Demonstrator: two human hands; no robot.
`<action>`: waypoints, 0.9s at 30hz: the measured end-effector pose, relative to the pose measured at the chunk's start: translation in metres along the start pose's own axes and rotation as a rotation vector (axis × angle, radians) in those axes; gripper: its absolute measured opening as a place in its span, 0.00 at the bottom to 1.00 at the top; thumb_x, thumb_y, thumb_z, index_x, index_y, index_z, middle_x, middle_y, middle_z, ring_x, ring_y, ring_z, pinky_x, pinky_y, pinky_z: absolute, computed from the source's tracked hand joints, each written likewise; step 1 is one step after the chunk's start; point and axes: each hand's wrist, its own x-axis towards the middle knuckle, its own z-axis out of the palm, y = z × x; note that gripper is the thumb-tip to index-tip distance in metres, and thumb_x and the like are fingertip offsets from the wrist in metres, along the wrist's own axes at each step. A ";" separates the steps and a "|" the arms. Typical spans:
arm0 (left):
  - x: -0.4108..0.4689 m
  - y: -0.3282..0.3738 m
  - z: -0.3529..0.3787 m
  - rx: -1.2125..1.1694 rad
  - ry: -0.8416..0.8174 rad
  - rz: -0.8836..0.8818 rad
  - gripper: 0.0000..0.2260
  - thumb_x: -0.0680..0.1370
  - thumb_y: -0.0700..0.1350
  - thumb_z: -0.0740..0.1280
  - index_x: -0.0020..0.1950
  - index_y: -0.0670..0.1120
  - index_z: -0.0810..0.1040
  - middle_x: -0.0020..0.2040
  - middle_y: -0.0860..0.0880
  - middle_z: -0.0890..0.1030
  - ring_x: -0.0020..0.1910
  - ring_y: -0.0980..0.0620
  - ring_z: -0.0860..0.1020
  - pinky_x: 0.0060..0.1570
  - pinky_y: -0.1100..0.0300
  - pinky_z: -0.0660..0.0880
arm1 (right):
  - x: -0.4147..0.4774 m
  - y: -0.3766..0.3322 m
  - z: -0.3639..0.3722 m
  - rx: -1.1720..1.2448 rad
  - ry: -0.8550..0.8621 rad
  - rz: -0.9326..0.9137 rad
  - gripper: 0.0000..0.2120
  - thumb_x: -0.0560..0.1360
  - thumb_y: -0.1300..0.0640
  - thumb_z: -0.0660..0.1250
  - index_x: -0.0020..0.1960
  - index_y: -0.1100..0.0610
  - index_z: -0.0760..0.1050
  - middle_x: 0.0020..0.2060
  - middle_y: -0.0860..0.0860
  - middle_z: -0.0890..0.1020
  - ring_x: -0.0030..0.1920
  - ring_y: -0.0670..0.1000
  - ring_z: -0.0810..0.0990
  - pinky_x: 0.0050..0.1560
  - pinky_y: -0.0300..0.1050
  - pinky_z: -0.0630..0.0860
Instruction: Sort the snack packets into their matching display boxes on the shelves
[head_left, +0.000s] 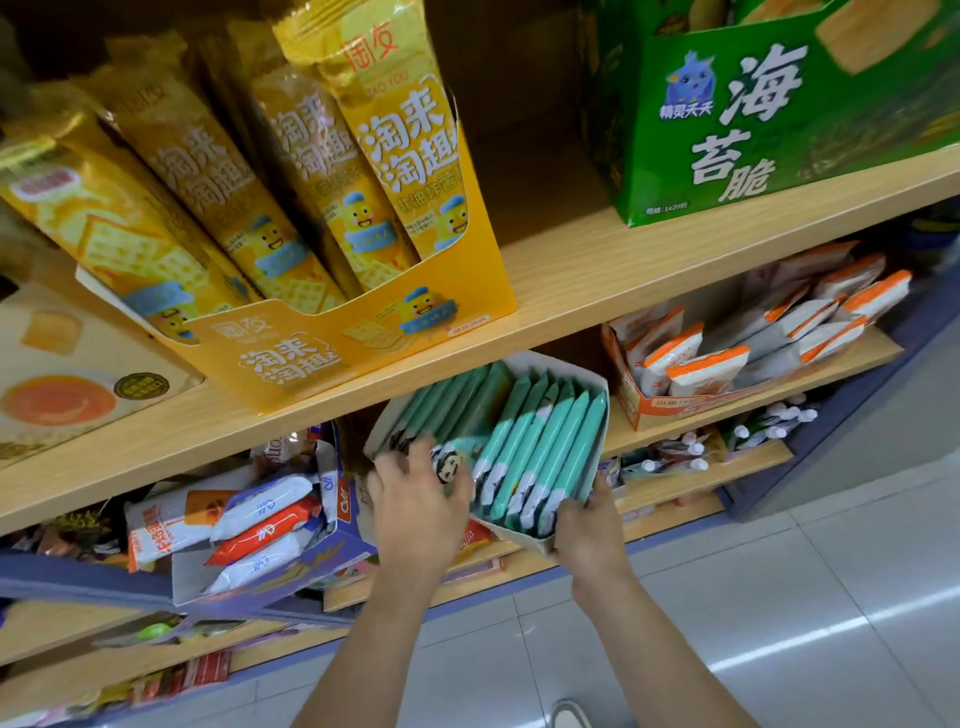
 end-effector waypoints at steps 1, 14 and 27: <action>-0.011 0.002 0.001 -0.109 -0.073 -0.043 0.26 0.79 0.58 0.62 0.74 0.51 0.61 0.67 0.42 0.65 0.59 0.44 0.70 0.55 0.51 0.70 | -0.004 0.005 0.006 0.058 -0.008 0.027 0.21 0.77 0.63 0.58 0.69 0.49 0.67 0.56 0.52 0.82 0.52 0.56 0.82 0.54 0.62 0.80; 0.028 -0.027 0.004 -0.241 -0.141 0.102 0.32 0.76 0.31 0.63 0.75 0.53 0.58 0.69 0.45 0.68 0.51 0.46 0.79 0.39 0.56 0.76 | -0.035 0.006 0.019 0.295 -0.014 0.102 0.37 0.74 0.58 0.70 0.77 0.48 0.55 0.65 0.50 0.71 0.62 0.57 0.74 0.61 0.62 0.77; -0.007 -0.016 0.026 0.026 -0.120 0.314 0.19 0.80 0.56 0.62 0.71 0.58 0.70 0.79 0.50 0.57 0.79 0.45 0.43 0.75 0.50 0.52 | -0.005 -0.025 -0.035 0.208 -0.090 -0.030 0.16 0.82 0.53 0.62 0.69 0.50 0.70 0.55 0.49 0.81 0.55 0.53 0.81 0.59 0.53 0.79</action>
